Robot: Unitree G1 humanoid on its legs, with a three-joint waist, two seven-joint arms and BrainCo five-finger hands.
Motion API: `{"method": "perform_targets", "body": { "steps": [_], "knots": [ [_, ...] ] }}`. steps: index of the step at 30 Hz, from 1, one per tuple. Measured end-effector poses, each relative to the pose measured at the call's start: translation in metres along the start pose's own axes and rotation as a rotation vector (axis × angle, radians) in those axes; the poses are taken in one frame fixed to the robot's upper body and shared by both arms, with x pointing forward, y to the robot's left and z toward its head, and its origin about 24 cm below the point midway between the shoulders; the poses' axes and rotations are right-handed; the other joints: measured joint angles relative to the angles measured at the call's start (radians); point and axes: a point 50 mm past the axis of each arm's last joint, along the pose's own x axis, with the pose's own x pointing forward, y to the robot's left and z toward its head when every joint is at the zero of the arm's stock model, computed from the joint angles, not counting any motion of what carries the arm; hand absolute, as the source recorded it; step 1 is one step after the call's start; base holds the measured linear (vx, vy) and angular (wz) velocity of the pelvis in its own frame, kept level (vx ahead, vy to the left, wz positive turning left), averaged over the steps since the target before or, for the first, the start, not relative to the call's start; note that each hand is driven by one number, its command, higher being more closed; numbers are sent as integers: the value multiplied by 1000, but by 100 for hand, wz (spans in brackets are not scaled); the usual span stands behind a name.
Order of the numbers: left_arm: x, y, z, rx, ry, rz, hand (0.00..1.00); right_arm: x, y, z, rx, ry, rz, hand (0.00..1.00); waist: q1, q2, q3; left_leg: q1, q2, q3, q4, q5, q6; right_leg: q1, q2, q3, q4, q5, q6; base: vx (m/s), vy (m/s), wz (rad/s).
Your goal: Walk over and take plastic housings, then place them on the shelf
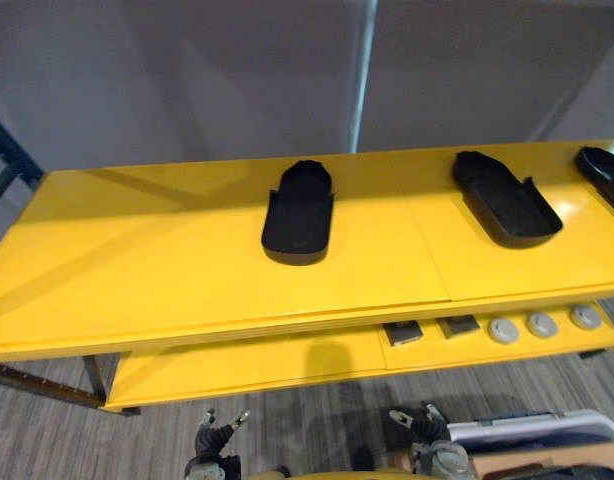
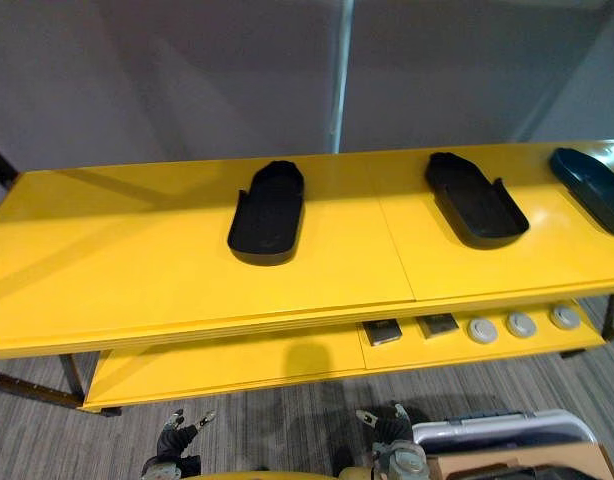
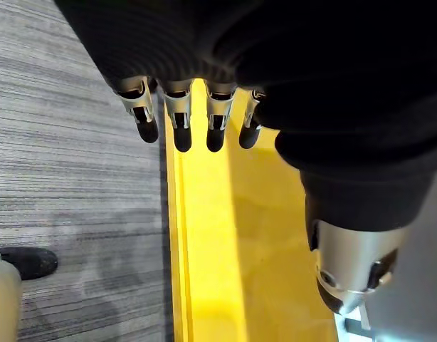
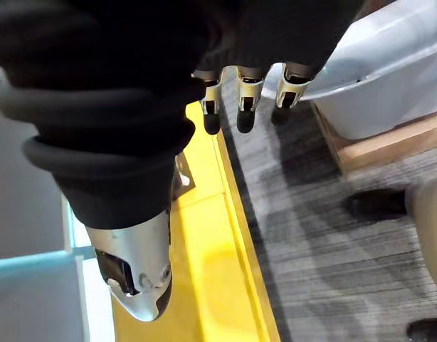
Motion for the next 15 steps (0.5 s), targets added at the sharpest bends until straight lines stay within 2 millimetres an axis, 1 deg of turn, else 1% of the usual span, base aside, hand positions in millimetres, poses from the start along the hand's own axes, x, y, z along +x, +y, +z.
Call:
{"method": "perform_targets", "body": {
  "steps": [1,4,5,6,7,8,9,10,11,12,13,14,15],
  "knots": [
    [2,-4,6,7,-19,-14,0,1,1,6,5,-25,1,0,-1,-7,7,1,-3,42,6,-4,6,-19,-1,36,9,10,10,-72,44,-66],
    [6,-12,22,17,-70,-39,0,0,4,16,12,-64,9,0,-1,-21,25,-14,-6,104,58,-30,26,-46,-1,91,27,29,22,-116,65,-78],
    [7,-15,31,17,-101,-49,0,0,6,21,9,-88,14,0,-1,-25,46,-26,-1,150,113,-58,41,-53,2,123,28,44,33,-178,72,-70],
    [6,-17,33,22,-111,-56,0,1,7,25,6,-105,17,0,0,-25,48,-34,4,168,134,-68,44,-64,1,126,27,47,35,-245,81,-104],
    [6,-19,35,29,-122,-63,0,0,8,29,5,-121,19,0,4,-25,49,-55,17,217,168,-88,56,-83,-18,64,36,34,31,-284,63,-113],
    [5,-21,35,25,-126,-65,0,0,10,31,1,-128,27,0,9,-11,56,-69,39,267,194,-100,66,-113,-38,-17,76,28,15,-217,38,-118],
    [5,-20,35,25,-124,-63,0,0,11,32,0,-132,31,0,14,-14,54,-70,52,288,197,-100,66,-129,-45,-56,119,19,2,-157,8,-109],
    [6,-18,36,27,-125,-59,0,0,10,32,0,-131,28,0,27,-13,54,-71,77,318,198,-98,63,-142,-50,-120,216,-12,-30,-83,-18,-87],
    [6,-17,35,28,-124,-56,0,-1,9,29,-5,-125,25,0,29,-6,52,-71,96,343,197,-93,55,-138,-56,-156,277,-51,-31,-46,-74,-96],
    [5,-14,33,27,-120,-49,0,-1,10,28,-14,-122,30,0,31,-15,42,-68,112,369,198,-86,43,-118,-76,-191,340,-111,-13,-4,-101,-72],
    [5,-13,33,25,-118,-45,0,-1,10,27,-21,-122,32,0,30,-22,38,-70,115,382,199,-83,39,-103,-90,-207,357,-140,-5,14,-174,-80],
    [5,-11,29,25,-108,-41,0,0,13,27,-52,-118,46,0,30,-43,25,-78,115,410,222,-82,37,-79,-129,-234,371,-188,12,-29,-228,-92],
    [6,-6,29,22,-102,-26,0,4,17,31,-89,-117,64,0,33,-66,15,-104,100,385,262,-83,37,-85,-132,-250,329,-213,22,-93,-320,-108]
  ]
}}
